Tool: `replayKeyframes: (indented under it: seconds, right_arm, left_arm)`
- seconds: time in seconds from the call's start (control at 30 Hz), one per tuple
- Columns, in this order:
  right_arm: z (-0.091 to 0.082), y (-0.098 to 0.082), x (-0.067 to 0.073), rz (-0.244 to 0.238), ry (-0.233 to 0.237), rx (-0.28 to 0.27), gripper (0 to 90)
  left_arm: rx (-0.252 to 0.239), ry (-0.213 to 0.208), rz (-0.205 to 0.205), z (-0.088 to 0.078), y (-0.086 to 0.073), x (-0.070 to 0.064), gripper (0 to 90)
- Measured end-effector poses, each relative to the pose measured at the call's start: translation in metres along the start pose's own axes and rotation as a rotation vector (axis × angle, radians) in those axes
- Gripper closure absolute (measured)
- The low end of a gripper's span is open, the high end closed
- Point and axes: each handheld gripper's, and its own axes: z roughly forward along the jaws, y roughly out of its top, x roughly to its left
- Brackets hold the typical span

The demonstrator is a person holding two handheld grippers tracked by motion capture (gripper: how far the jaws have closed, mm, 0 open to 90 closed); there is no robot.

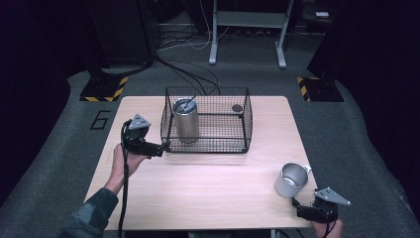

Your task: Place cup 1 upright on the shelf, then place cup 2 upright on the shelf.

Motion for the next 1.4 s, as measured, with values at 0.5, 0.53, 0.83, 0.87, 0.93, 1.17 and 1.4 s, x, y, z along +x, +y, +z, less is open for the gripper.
replayKeyframes:
  seconds: [0.5, 0.53, 0.83, 0.87, 0.93, 1.17, 1.4]
  right_arm:
    - [0.000, 0.000, 0.000, 0.001, 0.002, 0.001, 1.8]
    - [0.000, 0.000, 0.000, 0.001, 0.002, 0.001, 1.8]
    - [0.000, 0.001, 0.000, 0.000, 0.001, 0.012, 1.5]
    - [0.000, 0.001, 0.001, 0.003, 0.001, 0.015, 1.3]
    - [0.001, 0.002, 0.001, 0.003, 0.003, 0.018, 0.2]
    - [0.005, 0.011, 0.004, -0.001, 0.011, 0.077, 0.0]
    - [-0.001, 0.011, 0.001, 0.009, -0.002, 0.110, 0.0]
  left_arm:
    - [0.131, 0.059, -0.089, 0.027, -0.082, 0.017, 0.1]
    - [0.142, 0.058, -0.093, 0.030, -0.089, 0.018, 0.1]
    - [0.218, 0.111, -0.129, 0.051, -0.136, 0.027, 0.0]
    - [0.230, 0.123, -0.124, 0.053, -0.139, 0.029, 0.0]
    - [0.182, 0.144, -0.156, 0.053, -0.143, 0.031, 0.0]
    - [0.118, 0.151, -0.133, 0.053, -0.150, 0.031, 0.0]
    - [0.126, 0.165, -0.146, 0.055, -0.148, 0.029, 0.1]
